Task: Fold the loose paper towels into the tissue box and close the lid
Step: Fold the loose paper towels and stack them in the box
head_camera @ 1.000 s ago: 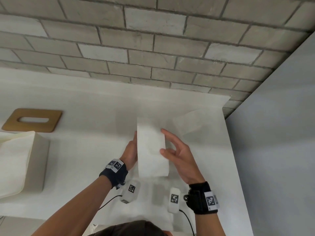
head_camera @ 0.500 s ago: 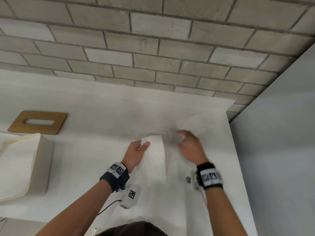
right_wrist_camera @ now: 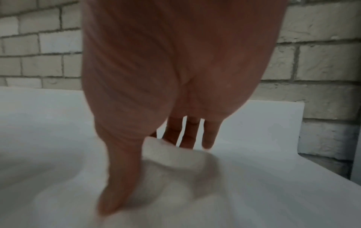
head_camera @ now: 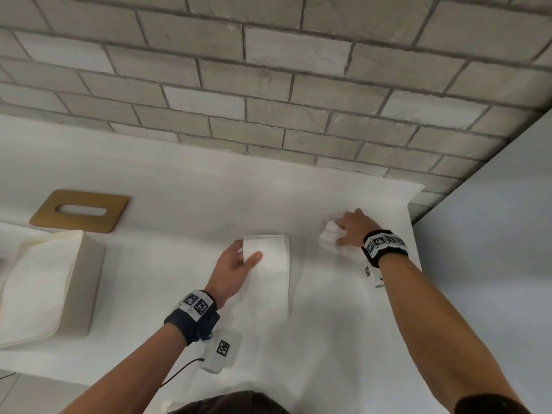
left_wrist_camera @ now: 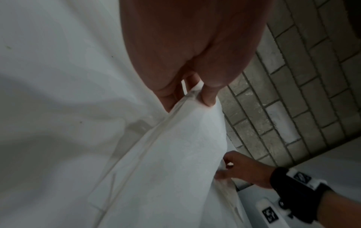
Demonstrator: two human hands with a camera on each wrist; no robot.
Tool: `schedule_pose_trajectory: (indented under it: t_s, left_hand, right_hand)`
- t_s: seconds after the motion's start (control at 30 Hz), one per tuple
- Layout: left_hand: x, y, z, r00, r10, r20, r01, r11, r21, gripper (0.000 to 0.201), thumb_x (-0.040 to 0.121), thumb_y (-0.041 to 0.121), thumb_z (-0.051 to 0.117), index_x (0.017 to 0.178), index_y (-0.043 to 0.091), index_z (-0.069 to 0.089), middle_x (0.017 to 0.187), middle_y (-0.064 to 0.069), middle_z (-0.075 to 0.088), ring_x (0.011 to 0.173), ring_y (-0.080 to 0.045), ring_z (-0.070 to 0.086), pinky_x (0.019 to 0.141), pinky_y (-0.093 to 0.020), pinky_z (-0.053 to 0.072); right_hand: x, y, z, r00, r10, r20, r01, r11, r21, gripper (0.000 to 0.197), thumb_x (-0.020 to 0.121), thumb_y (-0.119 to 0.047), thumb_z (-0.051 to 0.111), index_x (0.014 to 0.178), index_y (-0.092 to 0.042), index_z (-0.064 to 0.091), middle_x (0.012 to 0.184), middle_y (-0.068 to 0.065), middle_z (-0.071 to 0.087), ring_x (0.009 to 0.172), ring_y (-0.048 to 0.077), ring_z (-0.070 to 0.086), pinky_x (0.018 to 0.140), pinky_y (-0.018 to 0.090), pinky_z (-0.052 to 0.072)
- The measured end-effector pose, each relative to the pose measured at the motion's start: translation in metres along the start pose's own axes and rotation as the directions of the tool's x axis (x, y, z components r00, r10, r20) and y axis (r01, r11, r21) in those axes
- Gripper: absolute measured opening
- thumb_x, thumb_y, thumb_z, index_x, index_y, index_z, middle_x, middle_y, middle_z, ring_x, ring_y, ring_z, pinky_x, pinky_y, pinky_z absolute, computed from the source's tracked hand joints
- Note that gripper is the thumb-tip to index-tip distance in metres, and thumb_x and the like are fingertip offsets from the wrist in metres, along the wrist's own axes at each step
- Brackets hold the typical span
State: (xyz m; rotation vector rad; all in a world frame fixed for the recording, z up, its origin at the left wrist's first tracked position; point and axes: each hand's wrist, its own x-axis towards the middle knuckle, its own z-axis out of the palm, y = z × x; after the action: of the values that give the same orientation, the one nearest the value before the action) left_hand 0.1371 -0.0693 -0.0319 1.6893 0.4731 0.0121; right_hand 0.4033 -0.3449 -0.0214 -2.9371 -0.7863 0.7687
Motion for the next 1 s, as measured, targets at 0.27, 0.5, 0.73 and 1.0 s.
schedule_pose_trajectory:
  t_s: [0.27,0.5,0.73,1.0]
  left_hand:
    - [-0.002,0.037,-0.004,0.991,0.071,-0.111,-0.090,0.980,-0.177,0.023,0.107,0.039,0.063,0.117,0.021,0.074,0.110,-0.002,0.080,0.103,-0.029,0.076,0.091,-0.046,0.059]
    - [-0.005,0.079,0.010,0.991,0.110,-0.080,-0.126,0.966,-0.227,0.036,0.112,0.042,0.051,0.115,0.014,0.073,0.110,-0.008,0.078,0.104,-0.025,0.072,0.099,-0.045,0.054]
    - [-0.034,0.109,0.033,0.990,0.128,0.051,-0.102,0.932,-0.348,0.037,0.116,0.032,0.038,0.129,0.018,0.071,0.117,-0.002,0.080,0.109,-0.019,0.075,0.094,-0.035,0.058]
    - [-0.047,0.095,0.037,0.976,0.213,0.039,-0.196,0.945,-0.262,0.034,0.109,0.034,0.060,0.141,0.025,0.060,0.134,0.008,0.072,0.128,-0.013,0.066,0.112,-0.044,0.050]
  right_hand:
    - [-0.106,-0.055,-0.016,0.923,0.092,-0.374,0.233,0.639,0.733,0.041,0.088,-0.040,0.089,0.122,-0.027,0.072,0.117,-0.014,0.078,0.110,0.010,0.073,0.091,0.026,0.056]
    - [-0.187,-0.118,-0.025,0.867,0.106,-0.488,0.472,0.141,0.870,0.026,0.108,-0.018,0.065,0.133,-0.013,0.064,0.129,0.005,0.076,0.124,0.025,0.071,0.107,0.041,0.056]
    - [-0.184,-0.178,-0.002,0.752,0.305,-0.584,0.474,0.365,0.801,0.012,0.103,-0.031,0.073,0.112,-0.023,0.070,0.103,-0.013,0.079,0.096,0.007,0.074,0.086,0.027,0.058]
    - [-0.181,-0.199,0.007,0.650,0.414,-0.637,0.448,0.468,0.761,0.016,0.104,-0.036,0.070,0.113,-0.023,0.066,0.103,-0.013,0.074,0.096,0.006,0.071,0.082,0.018,0.052]
